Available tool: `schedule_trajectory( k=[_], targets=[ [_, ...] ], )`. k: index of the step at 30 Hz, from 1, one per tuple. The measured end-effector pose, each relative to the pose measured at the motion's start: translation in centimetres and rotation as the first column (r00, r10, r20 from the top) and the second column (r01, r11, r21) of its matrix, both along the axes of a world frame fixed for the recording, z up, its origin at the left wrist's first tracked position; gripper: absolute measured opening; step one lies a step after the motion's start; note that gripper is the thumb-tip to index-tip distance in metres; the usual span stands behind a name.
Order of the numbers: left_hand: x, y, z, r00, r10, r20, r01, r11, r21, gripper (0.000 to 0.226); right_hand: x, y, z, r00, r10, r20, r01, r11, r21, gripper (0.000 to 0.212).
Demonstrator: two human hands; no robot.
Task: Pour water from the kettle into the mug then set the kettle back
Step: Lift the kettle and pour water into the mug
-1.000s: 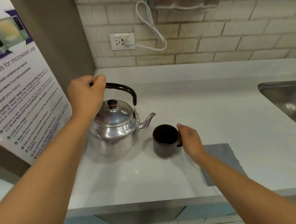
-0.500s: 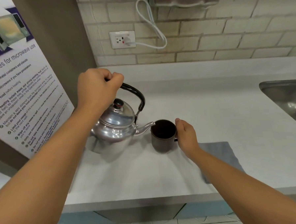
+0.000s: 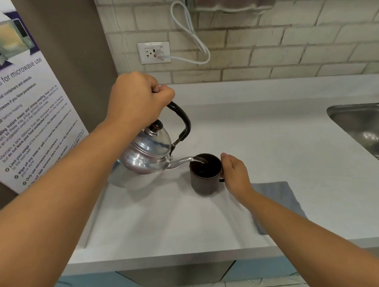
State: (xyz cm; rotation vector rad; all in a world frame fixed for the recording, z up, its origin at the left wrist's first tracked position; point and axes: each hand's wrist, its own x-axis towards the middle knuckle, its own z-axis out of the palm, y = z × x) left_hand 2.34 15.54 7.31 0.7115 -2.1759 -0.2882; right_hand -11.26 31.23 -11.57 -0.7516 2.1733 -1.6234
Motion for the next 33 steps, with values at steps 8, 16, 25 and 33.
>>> schedule_trajectory(
  k=[8, 16, 25, 33],
  targets=[
    [-0.1, 0.1, 0.7, 0.998, -0.014, 0.063, 0.016, 1.0, -0.025, 0.036, -0.2, 0.0, -0.3, 1.0, 0.02, -0.01, -0.02, 1.0, -0.003, 0.04],
    [-0.4, -0.2, 1.0, 0.995, -0.004, 0.099, 0.008, 0.999, -0.04, 0.036, -0.4, -0.1, -0.4, 1.0, 0.017, -0.002, -0.017, 1.0, 0.006, 0.039],
    [-0.6, -0.3, 1.3, 0.992, -0.012, 0.122, 0.02, 0.998, -0.063, 0.036, -0.4, -0.1, -0.5, 1.0, 0.011, 0.001, -0.011, 1.0, -0.008, 0.039],
    [-0.7, -0.6, 1.2, 0.991, -0.019, 0.136, 0.03, 0.996, -0.08, 0.035, -0.4, -0.2, -0.6, 1.0, 0.011, 0.001, -0.011, 1.0, 0.01, 0.039]
  ],
)
